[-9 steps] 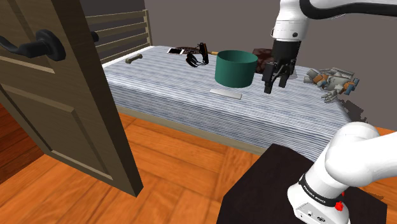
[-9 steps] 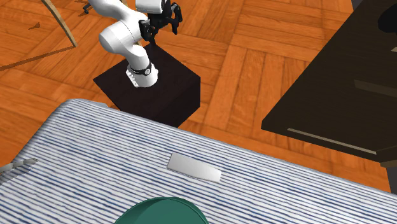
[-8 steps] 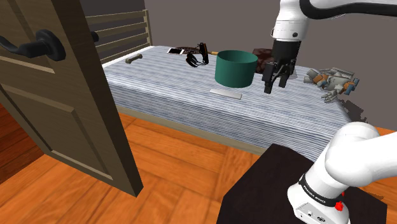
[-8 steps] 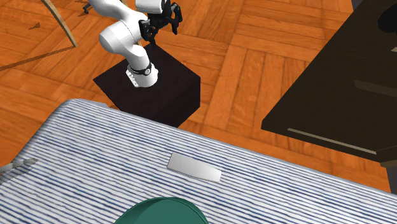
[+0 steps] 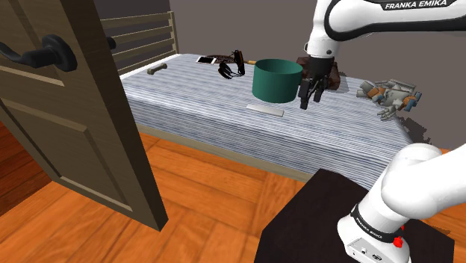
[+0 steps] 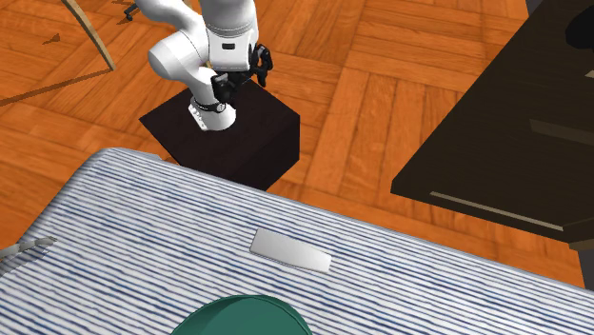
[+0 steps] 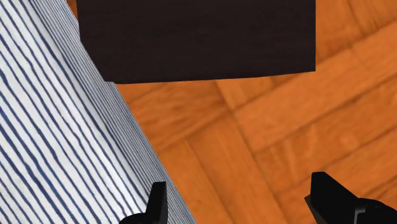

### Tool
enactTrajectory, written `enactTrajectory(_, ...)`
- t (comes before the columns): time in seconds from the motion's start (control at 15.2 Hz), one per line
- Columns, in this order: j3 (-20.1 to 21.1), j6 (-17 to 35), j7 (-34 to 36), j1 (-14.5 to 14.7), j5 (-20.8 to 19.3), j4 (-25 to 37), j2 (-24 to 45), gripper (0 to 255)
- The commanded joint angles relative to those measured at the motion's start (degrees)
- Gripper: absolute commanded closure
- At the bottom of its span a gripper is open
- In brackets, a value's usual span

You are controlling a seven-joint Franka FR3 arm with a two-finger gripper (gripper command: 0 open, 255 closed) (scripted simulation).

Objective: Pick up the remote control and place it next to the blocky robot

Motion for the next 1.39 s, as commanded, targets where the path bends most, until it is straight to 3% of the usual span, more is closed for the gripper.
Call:
enactTrajectory(0.0,-1.68,3.43,-3.23,-0.11,-1.20,-0.37,2.70,0)
enactTrajectory(0.66,-8.54,17.02,-18.12,0.20,-2.66,6.56,21.36,0)
enactTrajectory(1.32,-11.60,24.93,-33.19,-0.73,2.42,21.66,43.05,0)
